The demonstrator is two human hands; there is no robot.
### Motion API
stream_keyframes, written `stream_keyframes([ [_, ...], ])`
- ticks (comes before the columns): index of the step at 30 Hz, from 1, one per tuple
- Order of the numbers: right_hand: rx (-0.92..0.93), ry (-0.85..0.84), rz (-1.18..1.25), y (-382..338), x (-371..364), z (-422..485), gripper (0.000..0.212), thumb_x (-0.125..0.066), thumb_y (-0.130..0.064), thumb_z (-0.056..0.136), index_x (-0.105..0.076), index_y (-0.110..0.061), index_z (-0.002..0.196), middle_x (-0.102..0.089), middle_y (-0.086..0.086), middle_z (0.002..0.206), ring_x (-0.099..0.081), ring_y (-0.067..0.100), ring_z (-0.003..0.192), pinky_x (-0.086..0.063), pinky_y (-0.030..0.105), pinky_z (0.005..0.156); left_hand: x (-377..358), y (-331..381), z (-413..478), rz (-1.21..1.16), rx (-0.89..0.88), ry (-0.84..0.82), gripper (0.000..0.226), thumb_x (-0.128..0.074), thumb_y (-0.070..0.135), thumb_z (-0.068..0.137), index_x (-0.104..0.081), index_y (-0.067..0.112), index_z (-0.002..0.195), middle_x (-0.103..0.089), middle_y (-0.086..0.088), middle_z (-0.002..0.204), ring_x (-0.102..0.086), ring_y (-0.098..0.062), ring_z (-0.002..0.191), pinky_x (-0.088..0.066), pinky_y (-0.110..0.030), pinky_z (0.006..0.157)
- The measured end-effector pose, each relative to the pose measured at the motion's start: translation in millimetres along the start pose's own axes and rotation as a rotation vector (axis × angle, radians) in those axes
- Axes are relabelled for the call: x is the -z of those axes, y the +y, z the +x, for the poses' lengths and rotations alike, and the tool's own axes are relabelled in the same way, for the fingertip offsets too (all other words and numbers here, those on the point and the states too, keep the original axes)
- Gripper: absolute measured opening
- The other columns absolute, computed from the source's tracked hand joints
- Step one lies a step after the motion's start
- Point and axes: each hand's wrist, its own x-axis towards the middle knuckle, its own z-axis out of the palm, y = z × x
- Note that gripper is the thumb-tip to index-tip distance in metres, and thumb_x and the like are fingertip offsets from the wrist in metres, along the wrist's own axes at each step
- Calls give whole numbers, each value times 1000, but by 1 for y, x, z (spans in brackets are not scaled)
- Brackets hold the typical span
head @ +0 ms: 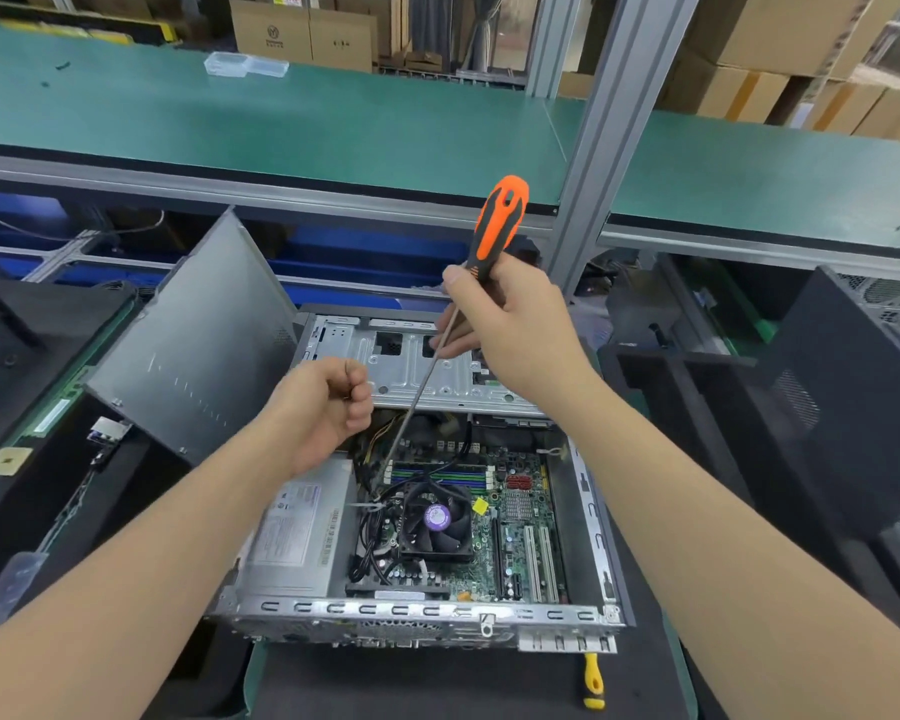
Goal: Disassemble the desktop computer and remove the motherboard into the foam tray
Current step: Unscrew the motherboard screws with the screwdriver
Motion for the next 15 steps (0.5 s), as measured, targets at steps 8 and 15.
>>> stream_keyframes([
  [8, -37, -154, 105, 32, -46, -1, 24, -55, -35, 105, -58, -14, 95, -71, 7, 75, -74, 31, 65, -63, 49, 62, 21, -6, -13, 521, -169, -253, 14, -62, 22, 90, -71, 11, 92, -19, -1, 60, -14, -17, 49, -11, -29, 48],
  [15, -84, -261, 221, 59, -72, 3, 24, -53, -35, 106, -54, -12, 97, -67, 10, 72, -69, 37, 62, -55, 40, 56, 27, -15, -12, 1030, -475, -181, 14, -73, 39, 94, -77, 27, 88, -30, 10, 52, -29, -7, 51, -25, -24, 53],
])
